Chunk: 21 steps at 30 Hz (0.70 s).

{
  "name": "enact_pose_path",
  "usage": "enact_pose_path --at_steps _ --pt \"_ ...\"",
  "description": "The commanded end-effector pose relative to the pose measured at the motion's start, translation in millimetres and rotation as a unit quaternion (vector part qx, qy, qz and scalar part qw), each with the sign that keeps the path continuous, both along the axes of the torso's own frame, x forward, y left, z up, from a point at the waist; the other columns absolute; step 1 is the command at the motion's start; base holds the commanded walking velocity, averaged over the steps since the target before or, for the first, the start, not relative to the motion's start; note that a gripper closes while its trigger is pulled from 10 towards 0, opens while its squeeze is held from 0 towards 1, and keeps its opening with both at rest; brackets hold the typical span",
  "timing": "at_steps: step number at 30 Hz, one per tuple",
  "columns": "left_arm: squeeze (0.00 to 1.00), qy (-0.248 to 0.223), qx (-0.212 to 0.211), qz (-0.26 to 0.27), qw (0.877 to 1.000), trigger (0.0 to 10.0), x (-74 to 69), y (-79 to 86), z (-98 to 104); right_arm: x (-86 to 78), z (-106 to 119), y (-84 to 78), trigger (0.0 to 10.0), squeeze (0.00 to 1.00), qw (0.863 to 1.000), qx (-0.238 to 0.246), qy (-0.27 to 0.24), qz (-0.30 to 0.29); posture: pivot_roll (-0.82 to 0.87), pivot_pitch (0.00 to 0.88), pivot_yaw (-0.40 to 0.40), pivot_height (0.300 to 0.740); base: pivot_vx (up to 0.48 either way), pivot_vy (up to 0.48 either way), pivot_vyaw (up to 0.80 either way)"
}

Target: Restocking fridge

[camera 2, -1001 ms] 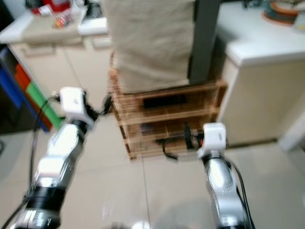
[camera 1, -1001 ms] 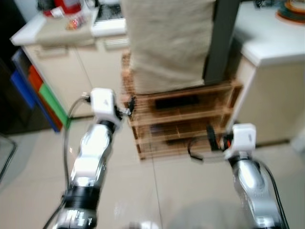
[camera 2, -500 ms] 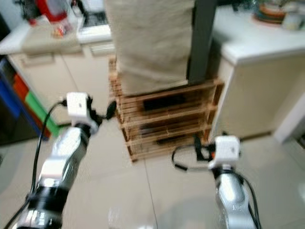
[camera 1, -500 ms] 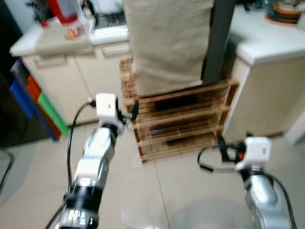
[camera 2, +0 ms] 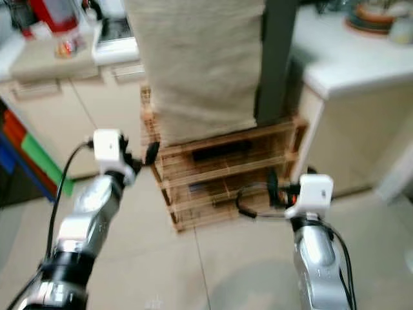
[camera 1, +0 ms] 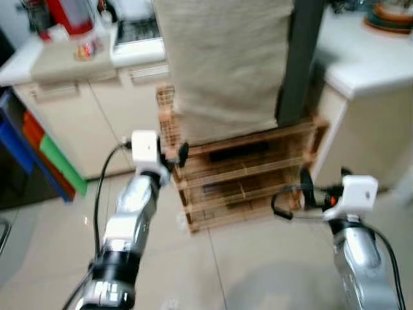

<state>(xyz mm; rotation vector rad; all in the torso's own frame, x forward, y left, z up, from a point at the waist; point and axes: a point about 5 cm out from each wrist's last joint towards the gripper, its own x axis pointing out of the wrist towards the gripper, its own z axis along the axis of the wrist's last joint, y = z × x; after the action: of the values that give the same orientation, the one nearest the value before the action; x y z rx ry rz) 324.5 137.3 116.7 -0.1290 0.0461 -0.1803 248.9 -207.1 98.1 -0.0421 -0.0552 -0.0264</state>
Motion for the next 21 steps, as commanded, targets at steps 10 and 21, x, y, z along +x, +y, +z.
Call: enact_pose_path --at_steps 10,21 --pt "0.00 -0.057 -0.019 -0.011 0.998 10.0 -2.1 5.8 21 10.4 7 -0.4 10.0 0.00 1.000 -0.001 -0.008 -0.013 -0.13 0.000 0.083 0.740 0.000 0.471 -0.78" --pt "0.00 -0.075 -0.002 -0.030 0.997 10.0 -0.9 5.8 31 16.9 30 -13.0 10.0 0.00 0.997 -0.019 -0.056 -0.057 -0.13 0.000 0.089 0.740 0.000 0.474 -0.77"
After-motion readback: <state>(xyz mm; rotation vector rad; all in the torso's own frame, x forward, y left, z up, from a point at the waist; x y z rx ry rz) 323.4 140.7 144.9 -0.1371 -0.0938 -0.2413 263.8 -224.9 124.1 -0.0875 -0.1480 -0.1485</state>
